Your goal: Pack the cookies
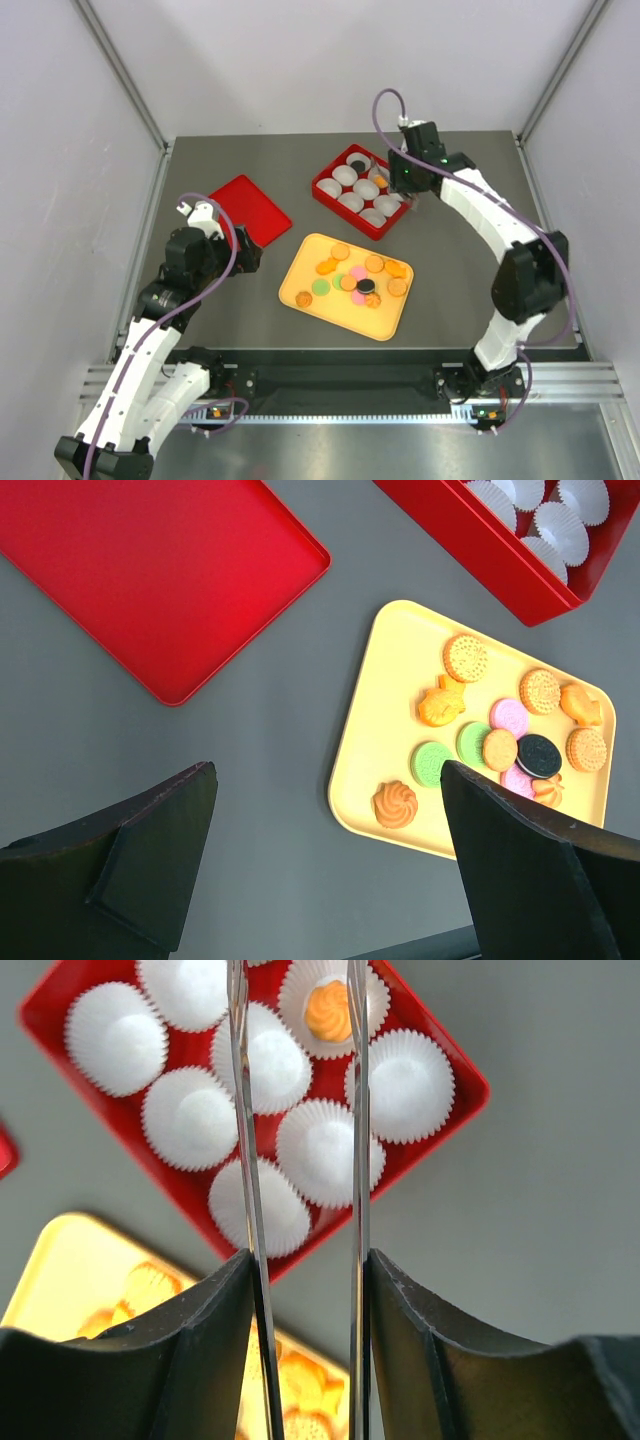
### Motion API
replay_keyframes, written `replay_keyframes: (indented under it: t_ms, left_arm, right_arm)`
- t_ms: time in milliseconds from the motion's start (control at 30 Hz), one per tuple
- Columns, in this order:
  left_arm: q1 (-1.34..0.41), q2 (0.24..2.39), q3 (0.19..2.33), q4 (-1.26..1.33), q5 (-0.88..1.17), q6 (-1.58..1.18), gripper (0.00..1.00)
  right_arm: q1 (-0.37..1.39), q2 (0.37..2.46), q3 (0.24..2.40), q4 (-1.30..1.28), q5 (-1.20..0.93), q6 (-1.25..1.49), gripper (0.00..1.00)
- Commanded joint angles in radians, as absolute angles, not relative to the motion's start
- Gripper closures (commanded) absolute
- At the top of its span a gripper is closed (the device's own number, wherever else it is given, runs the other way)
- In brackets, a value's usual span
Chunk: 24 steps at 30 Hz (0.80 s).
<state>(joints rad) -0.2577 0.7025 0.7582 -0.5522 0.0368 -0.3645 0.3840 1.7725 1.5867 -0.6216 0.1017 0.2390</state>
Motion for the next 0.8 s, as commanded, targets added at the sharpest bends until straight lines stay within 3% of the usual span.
replay_keyframes:
  t_ms: [0, 433, 767]
  left_arm:
    - [-0.259, 0.689, 0.752, -0.522, 0.051, -0.353, 0.01]
    - [-0.259, 0.703, 0.752, -0.523, 0.052, -0.354, 0.01]
    - [-0.259, 0.715, 0.752, -0.525, 0.046, -0.354, 0.01]
  right_arm:
    - [0.402, 1.59, 1.513, -0.584, 0.08, 0.258, 0.53]
    - [0.765, 1.123, 1.085, -0.707, 0.133, 0.314, 0.54]
    - [0.934, 1.117, 1.009, -0.761, 0.161, 0.356, 0.52]
